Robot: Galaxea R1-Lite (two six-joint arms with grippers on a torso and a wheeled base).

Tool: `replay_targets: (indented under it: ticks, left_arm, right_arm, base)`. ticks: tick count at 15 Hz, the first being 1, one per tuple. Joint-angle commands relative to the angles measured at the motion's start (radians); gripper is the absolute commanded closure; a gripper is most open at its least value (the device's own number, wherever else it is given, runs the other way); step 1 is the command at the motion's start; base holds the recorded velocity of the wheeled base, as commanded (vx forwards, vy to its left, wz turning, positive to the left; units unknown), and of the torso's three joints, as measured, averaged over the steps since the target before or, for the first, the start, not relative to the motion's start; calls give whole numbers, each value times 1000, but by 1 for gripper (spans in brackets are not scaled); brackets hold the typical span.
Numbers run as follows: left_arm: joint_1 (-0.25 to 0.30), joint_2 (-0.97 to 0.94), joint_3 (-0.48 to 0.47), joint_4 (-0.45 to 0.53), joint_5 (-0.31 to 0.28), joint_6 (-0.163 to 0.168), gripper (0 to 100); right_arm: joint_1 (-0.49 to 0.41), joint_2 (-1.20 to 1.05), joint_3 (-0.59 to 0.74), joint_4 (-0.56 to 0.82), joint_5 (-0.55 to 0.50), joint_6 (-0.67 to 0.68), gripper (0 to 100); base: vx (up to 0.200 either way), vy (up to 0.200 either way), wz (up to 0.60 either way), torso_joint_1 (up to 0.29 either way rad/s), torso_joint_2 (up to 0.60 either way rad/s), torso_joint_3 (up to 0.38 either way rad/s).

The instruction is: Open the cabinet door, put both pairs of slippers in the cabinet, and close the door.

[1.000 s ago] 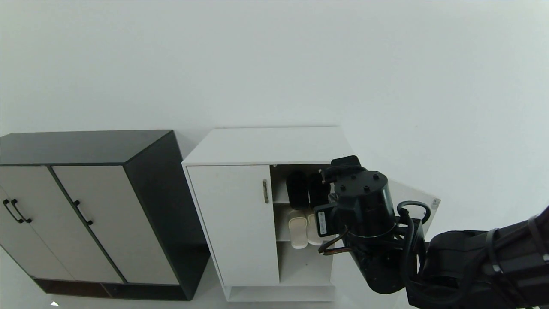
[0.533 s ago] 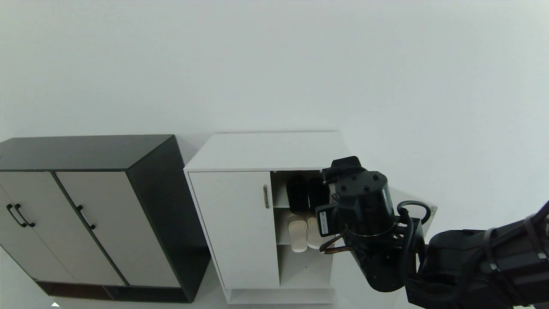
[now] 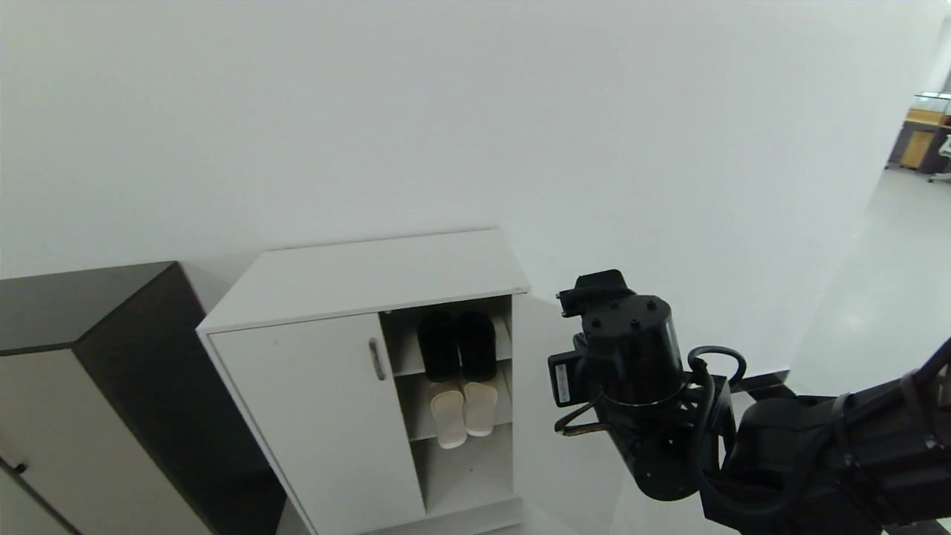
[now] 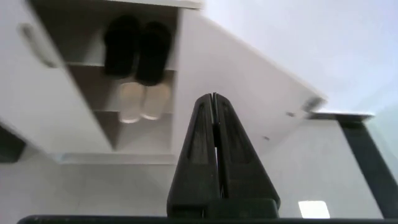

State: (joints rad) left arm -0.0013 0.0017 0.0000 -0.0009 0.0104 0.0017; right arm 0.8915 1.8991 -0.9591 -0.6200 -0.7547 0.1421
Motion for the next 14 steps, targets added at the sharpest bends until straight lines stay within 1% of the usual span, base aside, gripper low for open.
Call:
replay_targets:
  ticks: [1, 3, 4, 6, 7, 9, 12, 14]
  left_arm:
    - [1, 0, 0, -1, 0, 1, 100]
    - [1, 0, 0, -1, -1, 8, 100]
    - [1, 0, 0, -1, -3, 8, 100]
    - [1, 0, 0, -1, -3, 8, 100]
    - [0, 0, 0, -1, -3, 8, 100]
    - [0, 0, 0, -1, -4, 6, 100]
    - [0, 0, 0, -1, -4, 4, 100]
    - [1, 0, 0, -1, -4, 4, 100]
  right_arm:
    - [-43, 11, -3, -20, 0, -19, 100]
    - [-120, 11, -15, -67, 26, -81, 100]
    - [-154, 12, -39, -64, 43, -96, 100]
    - [-241, 41, -170, 40, 58, -87, 100]
    - [-269, 52, -227, 102, 86, -64, 100]
    - [-295, 63, -320, 226, 164, 16, 100]
    - [-316, 100, -426, 330, 227, 88, 100]
    - [-335, 129, -451, 332, 247, 93, 100]
  base:
    - [0, 0, 0, 0, 0, 0]
    - [0, 0, 0, 0, 0, 0]
    - [0, 0, 0, 0, 0, 0]
    - [0, 0, 0, 0, 0, 0]
    - [0, 0, 0, 0, 0, 0]
    - [0, 0, 0, 0, 0, 0]
    - [-200, 0, 0, 12, 5, -5]
    - [-200, 0, 0, -2, 0, 9]
